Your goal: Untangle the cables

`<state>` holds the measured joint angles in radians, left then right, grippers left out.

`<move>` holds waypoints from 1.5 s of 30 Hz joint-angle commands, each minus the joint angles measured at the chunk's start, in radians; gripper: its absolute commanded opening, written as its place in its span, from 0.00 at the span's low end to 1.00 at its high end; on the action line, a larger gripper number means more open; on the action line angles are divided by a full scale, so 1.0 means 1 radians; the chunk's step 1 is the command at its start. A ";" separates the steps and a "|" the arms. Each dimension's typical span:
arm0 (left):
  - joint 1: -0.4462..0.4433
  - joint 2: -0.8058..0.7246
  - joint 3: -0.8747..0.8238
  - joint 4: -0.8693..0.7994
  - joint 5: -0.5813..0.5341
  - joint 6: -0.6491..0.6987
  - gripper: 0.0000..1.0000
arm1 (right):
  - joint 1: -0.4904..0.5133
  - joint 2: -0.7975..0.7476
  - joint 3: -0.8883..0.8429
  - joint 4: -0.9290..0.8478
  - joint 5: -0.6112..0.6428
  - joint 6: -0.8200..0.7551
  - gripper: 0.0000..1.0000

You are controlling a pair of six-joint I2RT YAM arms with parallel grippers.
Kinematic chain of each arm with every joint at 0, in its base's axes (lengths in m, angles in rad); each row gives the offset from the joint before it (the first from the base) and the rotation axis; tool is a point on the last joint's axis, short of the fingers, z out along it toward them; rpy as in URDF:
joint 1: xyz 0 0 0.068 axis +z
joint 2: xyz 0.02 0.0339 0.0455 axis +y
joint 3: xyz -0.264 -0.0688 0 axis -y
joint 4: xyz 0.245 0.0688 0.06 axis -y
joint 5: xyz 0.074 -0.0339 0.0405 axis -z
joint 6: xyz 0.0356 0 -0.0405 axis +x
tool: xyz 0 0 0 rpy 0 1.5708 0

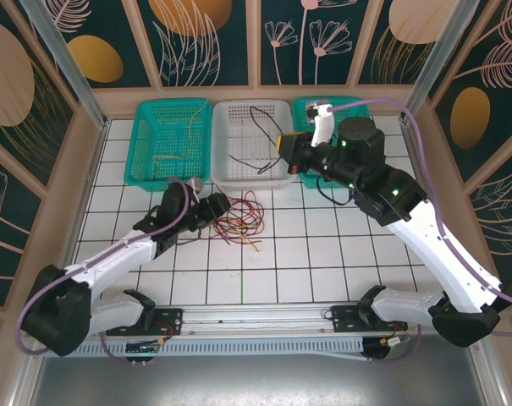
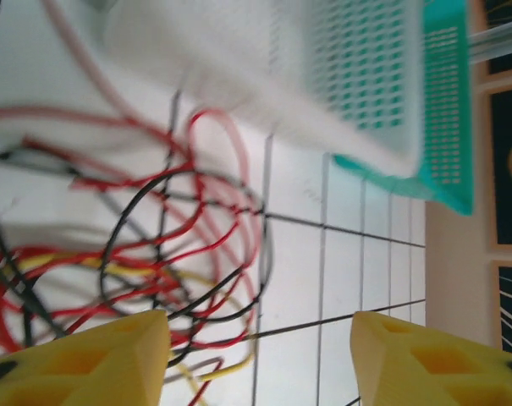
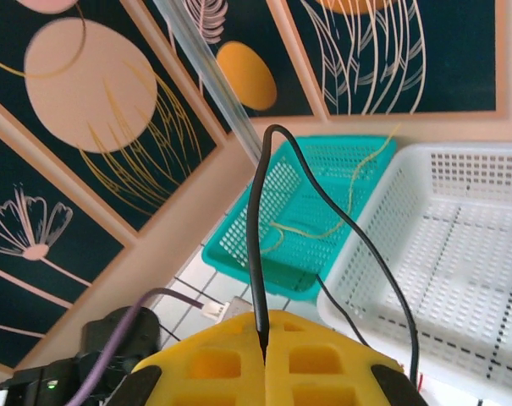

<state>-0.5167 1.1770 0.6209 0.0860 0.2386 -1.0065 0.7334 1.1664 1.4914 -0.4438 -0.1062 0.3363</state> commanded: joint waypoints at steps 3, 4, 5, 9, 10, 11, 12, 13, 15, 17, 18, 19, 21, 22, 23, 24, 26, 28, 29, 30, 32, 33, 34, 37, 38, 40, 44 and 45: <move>0.010 -0.088 0.256 -0.163 -0.108 0.179 0.64 | -0.031 -0.017 -0.020 0.067 -0.083 0.032 0.00; 0.013 -0.084 0.296 -0.178 -0.108 0.195 0.65 | -0.030 -0.016 -0.024 0.070 -0.086 0.032 0.00; 0.016 -0.077 0.339 -0.189 -0.105 0.205 0.65 | -0.031 -0.015 -0.030 0.073 -0.088 0.033 0.00; 0.028 -0.027 0.468 -0.166 -0.067 0.232 0.67 | -0.032 0.000 -0.038 0.088 -0.130 0.044 0.00; 0.027 -0.011 0.487 -0.146 -0.052 0.237 0.68 | -0.032 0.005 -0.039 0.094 -0.147 0.048 0.00; 0.027 0.009 0.505 -0.119 -0.024 0.243 0.68 | -0.033 0.008 -0.041 0.102 -0.166 0.054 0.00; 0.027 0.033 0.522 -0.093 0.010 0.250 0.68 | -0.032 0.013 -0.043 0.110 -0.178 0.059 0.00; 0.027 0.054 0.536 -0.074 0.037 0.251 0.67 | -0.032 0.015 -0.045 0.117 -0.188 0.064 0.00; 0.027 0.098 0.561 -0.033 0.089 0.248 0.66 | -0.032 0.019 -0.050 0.134 -0.210 0.075 0.00; 0.027 0.126 0.566 0.007 0.125 0.246 0.66 | -0.033 0.022 -0.057 0.150 -0.230 0.087 0.00; 0.027 0.137 0.569 0.018 0.130 0.245 0.66 | -0.032 0.022 -0.063 0.160 -0.239 0.094 0.00; 0.028 0.143 0.570 0.033 0.137 0.243 0.66 | -0.032 0.022 -0.066 0.167 -0.247 0.100 0.00; 0.027 0.149 0.562 0.077 0.164 0.237 0.65 | -0.033 0.026 -0.074 0.176 -0.259 0.108 0.00; 0.027 0.151 0.558 0.095 0.174 0.233 0.65 | -0.032 0.026 -0.076 0.180 -0.264 0.111 0.00; 0.027 0.152 0.556 0.109 0.180 0.233 0.65 | -0.032 0.027 -0.079 0.183 -0.271 0.113 0.00; 0.027 0.151 0.554 0.119 0.186 0.234 0.65 | -0.033 0.027 -0.079 0.184 -0.273 0.116 0.00; 0.027 0.150 0.555 0.116 0.181 0.244 0.64 | -0.032 0.027 -0.081 0.189 -0.274 0.119 0.00; 0.027 0.145 0.552 0.108 0.172 0.254 0.64 | -0.032 0.027 -0.081 0.191 -0.271 0.122 0.00; 0.027 0.137 0.545 0.106 0.164 0.258 0.64 | -0.034 0.026 -0.080 0.192 -0.267 0.125 0.00; 0.027 0.127 0.533 0.106 0.154 0.258 0.65 | -0.037 0.026 -0.080 0.191 -0.260 0.128 0.00; 0.028 0.103 0.501 0.104 0.121 0.251 0.69 | -0.044 0.023 -0.082 0.188 -0.243 0.135 0.00; 0.030 0.089 0.481 0.107 0.102 0.237 0.72 | -0.051 0.021 -0.083 0.188 -0.240 0.141 0.00; 0.032 0.076 0.460 0.118 0.095 0.225 0.73 | -0.060 0.019 -0.084 0.190 -0.240 0.147 0.00; 0.035 0.035 0.383 0.201 0.113 0.181 0.74 | -0.078 0.016 -0.098 0.209 -0.269 0.167 0.00; 0.035 0.030 0.369 0.228 0.124 0.173 0.73 | -0.080 0.018 -0.101 0.215 -0.282 0.171 0.00; 0.035 0.031 0.372 0.233 0.131 0.182 0.71 | -0.081 0.026 -0.099 0.216 -0.305 0.174 0.00; 0.035 0.067 0.428 0.184 0.139 0.233 0.67 | -0.081 0.051 -0.090 0.206 -0.346 0.181 0.00; 0.035 0.077 0.439 0.184 0.149 0.242 0.67 | -0.081 0.055 -0.089 0.205 -0.350 0.181 0.00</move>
<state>-0.4862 1.2312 1.0107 0.2352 0.3607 -0.8028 0.6552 1.2053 1.3975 -0.2749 -0.4053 0.5045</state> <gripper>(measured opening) 0.673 0.045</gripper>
